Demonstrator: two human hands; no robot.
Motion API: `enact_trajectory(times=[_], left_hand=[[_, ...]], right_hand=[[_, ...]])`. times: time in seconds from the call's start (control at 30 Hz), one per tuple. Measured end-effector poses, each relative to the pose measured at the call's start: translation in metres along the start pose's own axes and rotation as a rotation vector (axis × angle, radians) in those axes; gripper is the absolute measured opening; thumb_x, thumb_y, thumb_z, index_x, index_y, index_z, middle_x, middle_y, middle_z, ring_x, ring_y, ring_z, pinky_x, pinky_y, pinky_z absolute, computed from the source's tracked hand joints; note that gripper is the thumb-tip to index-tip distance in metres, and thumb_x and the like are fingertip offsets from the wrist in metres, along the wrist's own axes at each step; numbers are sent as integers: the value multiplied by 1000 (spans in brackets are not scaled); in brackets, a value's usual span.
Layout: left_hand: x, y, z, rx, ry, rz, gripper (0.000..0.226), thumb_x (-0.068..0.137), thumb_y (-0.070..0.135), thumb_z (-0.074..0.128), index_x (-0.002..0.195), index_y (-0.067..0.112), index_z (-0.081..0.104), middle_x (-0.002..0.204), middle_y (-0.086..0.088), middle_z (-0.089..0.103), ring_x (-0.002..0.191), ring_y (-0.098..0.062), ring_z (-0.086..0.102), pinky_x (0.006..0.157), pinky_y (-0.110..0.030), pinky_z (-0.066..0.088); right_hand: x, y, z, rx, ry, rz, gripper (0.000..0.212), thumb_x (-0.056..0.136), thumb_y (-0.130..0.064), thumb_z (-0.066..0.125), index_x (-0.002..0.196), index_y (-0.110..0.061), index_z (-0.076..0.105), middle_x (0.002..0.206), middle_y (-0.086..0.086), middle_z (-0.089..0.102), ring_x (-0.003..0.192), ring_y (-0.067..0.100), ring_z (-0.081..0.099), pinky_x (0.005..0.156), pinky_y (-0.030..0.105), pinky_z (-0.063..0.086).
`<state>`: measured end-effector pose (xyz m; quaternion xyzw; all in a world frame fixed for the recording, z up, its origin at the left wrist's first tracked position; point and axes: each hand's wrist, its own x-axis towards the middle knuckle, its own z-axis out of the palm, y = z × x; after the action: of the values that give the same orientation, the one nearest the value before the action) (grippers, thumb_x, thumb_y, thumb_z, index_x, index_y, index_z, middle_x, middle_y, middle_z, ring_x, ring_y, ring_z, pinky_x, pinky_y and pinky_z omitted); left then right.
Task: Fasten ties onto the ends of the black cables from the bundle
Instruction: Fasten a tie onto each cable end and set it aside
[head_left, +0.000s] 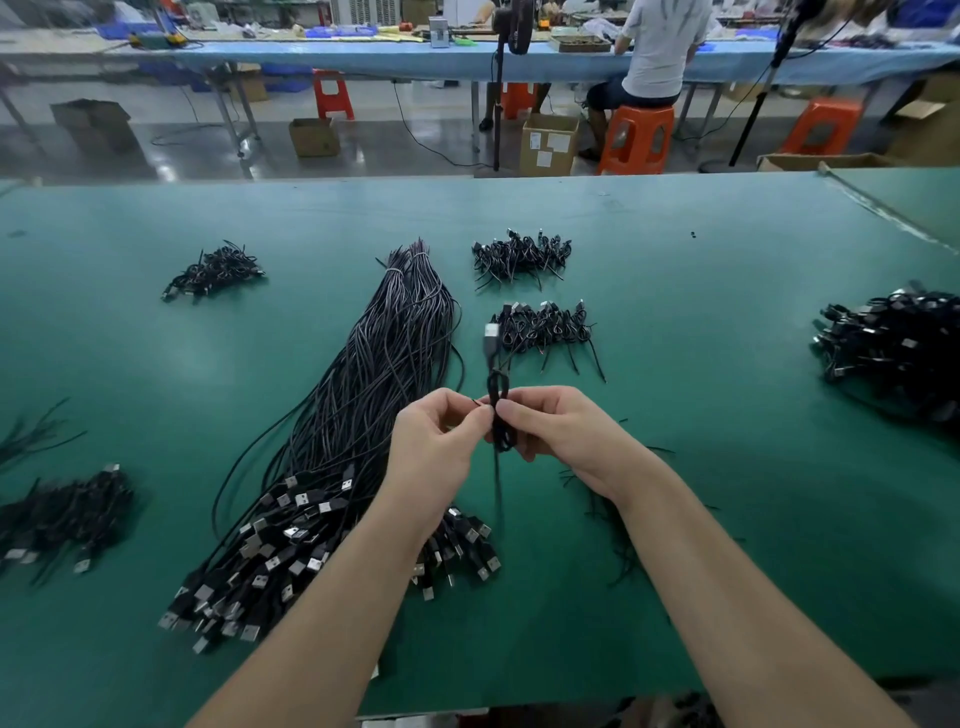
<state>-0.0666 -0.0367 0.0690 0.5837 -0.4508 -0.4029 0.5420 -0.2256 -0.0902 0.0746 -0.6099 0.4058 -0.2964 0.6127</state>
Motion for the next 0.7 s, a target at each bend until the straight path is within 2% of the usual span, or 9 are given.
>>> enact_trajectory(times=[0.07, 0.13, 0.23, 0.3, 0.33, 0.43, 0.5, 0.6, 0.7], left_hand=[[-2, -3, -3, 362, -3, 306, 20, 89, 10, 73, 73, 15, 62, 74, 7, 61, 75, -7, 55, 79, -23, 40], [-4, -5, -2, 658, 26, 616, 19, 86, 7, 73, 76, 16, 59, 78, 8, 54, 81, -13, 51, 83, -26, 30], [-6, -9, -3, 829, 42, 822, 12, 84, 9, 69, 78, 13, 59, 80, 3, 53, 80, -19, 49, 83, -30, 27], [-6, -10, -6, 728, 45, 746, 14, 85, 11, 68, 77, 16, 58, 80, 7, 52, 80, -13, 48, 82, -28, 29], [-6, -10, -7, 636, 45, 639, 17, 87, 12, 68, 76, 18, 57, 79, 10, 52, 78, -8, 48, 80, -26, 32], [0, -7, -9, 244, 10, 146, 20, 90, 15, 72, 72, 20, 65, 71, 10, 61, 67, -6, 52, 72, -27, 44], [4, -7, -9, 5, 26, -95, 19, 90, 15, 73, 71, 16, 68, 68, 2, 60, 67, -12, 52, 73, -34, 44], [4, -8, -8, -78, -2, -165, 18, 90, 11, 72, 73, 12, 67, 65, 3, 57, 62, -6, 50, 73, -28, 41], [1, -7, -7, -65, 16, -127, 17, 90, 9, 72, 73, 10, 67, 68, -1, 60, 68, -10, 53, 74, -31, 45]], right_hand=[[3, -1, 1, 97, 23, 103, 19, 100, -16, 61, 113, -3, 65, 74, 5, 69, 61, 13, 57, 52, 21, 44], [5, -1, 1, 179, 35, 214, 5, 100, -12, 59, 102, -10, 63, 65, 5, 63, 56, 14, 51, 47, 22, 37], [5, 1, 0, 251, -20, 259, 14, 101, -13, 55, 89, -16, 61, 61, 6, 60, 52, 16, 45, 44, 22, 33], [3, 1, -1, 290, -56, 241, 16, 105, -20, 51, 95, -15, 62, 63, 10, 63, 47, 16, 48, 43, 22, 39], [1, 2, -2, 314, -73, 228, 18, 106, -22, 48, 101, -15, 63, 68, 12, 66, 47, 16, 52, 45, 24, 44], [-2, 5, -6, 306, -123, 117, 22, 102, -8, 52, 117, -15, 67, 94, 12, 71, 62, 16, 63, 58, 27, 55], [-2, 7, -4, 115, -93, 18, 32, 95, -1, 63, 121, -20, 70, 108, 9, 67, 71, 12, 61, 68, 27, 55], [1, 8, 3, -94, 9, -90, 26, 91, -13, 72, 116, -20, 75, 120, 10, 64, 75, 11, 54, 66, 25, 49], [3, 9, 6, -96, 48, -120, 18, 93, -17, 71, 110, -18, 78, 112, 2, 67, 76, 19, 48, 60, 26, 42]])
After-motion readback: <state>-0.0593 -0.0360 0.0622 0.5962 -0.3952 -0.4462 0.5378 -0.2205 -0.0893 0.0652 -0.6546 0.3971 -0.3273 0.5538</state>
